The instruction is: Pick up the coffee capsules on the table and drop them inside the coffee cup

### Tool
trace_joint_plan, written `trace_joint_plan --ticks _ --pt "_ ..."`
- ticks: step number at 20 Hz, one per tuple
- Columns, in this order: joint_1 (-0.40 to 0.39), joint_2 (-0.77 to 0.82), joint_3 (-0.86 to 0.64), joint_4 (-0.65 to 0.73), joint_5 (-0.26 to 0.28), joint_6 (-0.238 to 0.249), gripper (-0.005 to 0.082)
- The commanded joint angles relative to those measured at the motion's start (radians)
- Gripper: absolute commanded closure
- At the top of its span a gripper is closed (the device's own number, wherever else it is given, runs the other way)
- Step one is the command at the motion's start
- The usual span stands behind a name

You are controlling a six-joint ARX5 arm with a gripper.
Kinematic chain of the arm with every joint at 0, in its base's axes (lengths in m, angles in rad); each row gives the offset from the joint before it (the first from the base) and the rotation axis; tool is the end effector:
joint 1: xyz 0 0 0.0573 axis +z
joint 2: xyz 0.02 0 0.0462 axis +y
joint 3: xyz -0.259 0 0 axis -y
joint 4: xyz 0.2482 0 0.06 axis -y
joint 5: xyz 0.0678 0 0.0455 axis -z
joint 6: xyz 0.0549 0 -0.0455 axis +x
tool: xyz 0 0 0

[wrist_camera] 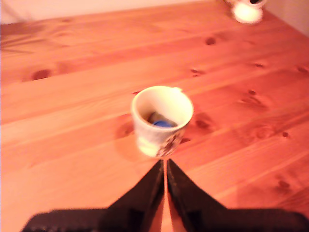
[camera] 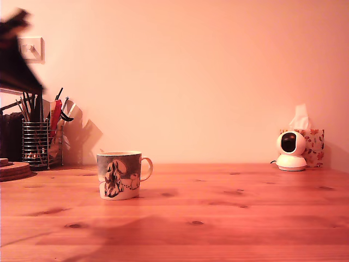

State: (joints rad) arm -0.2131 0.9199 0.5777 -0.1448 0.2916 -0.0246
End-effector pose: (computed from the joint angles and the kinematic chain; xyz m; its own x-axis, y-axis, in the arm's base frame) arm 0.2150 -0.0627 0.2264 0.7665 -0.4600 -0.4482 0.4395 0.8846 -0.1562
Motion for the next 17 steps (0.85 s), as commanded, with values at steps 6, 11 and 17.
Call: trace_joint_plan --ticks 6,11,17 --pt "0.034 -0.306 -0.123 -0.093 -0.066 -0.041 0.079" --pt "0.034 -0.452 -0.149 -0.113 -0.137 -0.073 0.079" --pt "0.034 -0.464 -0.149 -0.109 -0.144 -0.073 0.079"
